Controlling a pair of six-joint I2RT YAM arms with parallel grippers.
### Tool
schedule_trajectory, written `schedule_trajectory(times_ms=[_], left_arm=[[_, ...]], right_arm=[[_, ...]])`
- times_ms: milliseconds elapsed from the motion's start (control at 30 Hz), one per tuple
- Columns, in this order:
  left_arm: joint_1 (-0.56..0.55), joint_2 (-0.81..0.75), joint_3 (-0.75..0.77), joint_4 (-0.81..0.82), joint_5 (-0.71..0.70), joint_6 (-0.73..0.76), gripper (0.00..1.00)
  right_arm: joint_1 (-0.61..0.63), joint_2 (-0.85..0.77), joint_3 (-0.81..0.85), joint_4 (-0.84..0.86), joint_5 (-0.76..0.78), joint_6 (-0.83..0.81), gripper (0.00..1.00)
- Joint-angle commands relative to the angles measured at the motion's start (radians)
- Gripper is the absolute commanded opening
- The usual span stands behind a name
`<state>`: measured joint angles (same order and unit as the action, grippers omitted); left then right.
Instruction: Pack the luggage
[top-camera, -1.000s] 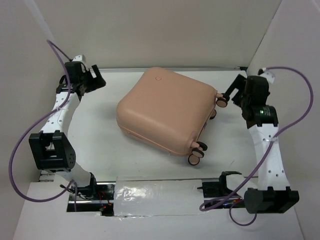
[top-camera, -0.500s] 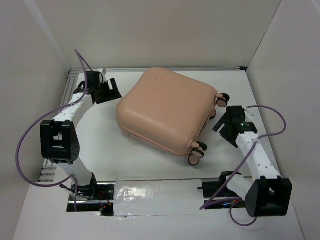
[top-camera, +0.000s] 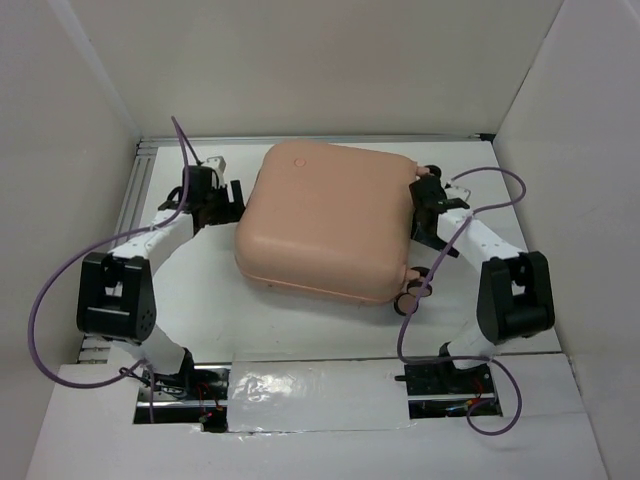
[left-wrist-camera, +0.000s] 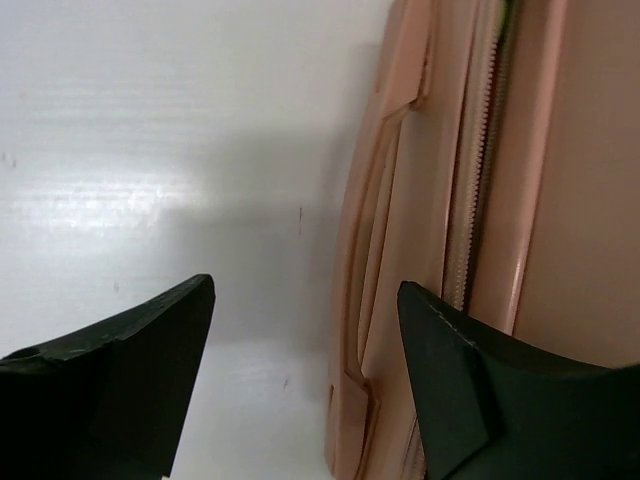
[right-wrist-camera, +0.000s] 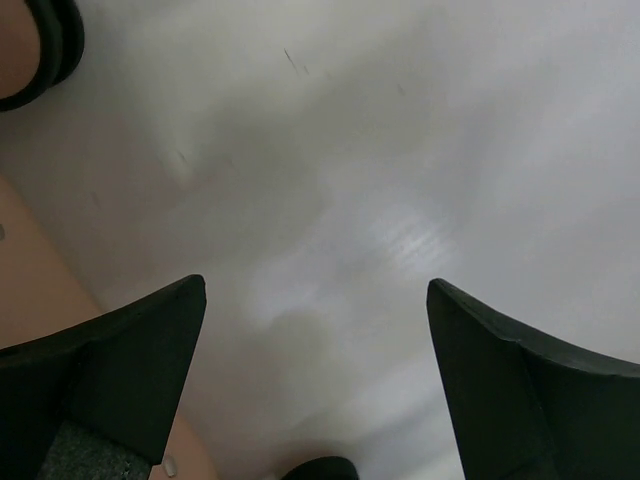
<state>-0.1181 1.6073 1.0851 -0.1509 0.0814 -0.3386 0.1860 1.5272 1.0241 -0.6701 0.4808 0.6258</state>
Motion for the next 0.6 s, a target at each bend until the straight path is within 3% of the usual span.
schedule_trajectory(times_ms=[0, 300, 567], left_arm=[[-0.141, -0.116, -0.056, 0.019, 0.210, -0.036, 0.87], [-0.160, -0.239, -0.037, -0.004, 0.164, -0.048, 0.88], [-0.160, -0.221, 0.019, -0.018, 0.143, -0.048, 0.90]], right_arm=[[0.153, 0.048, 0.169, 0.247, -0.138, 0.040, 0.99], [0.231, 0.112, 0.289, 0.259, -0.127, -0.012, 0.99], [0.262, 0.185, 0.402, 0.221, -0.105, -0.032, 0.99]])
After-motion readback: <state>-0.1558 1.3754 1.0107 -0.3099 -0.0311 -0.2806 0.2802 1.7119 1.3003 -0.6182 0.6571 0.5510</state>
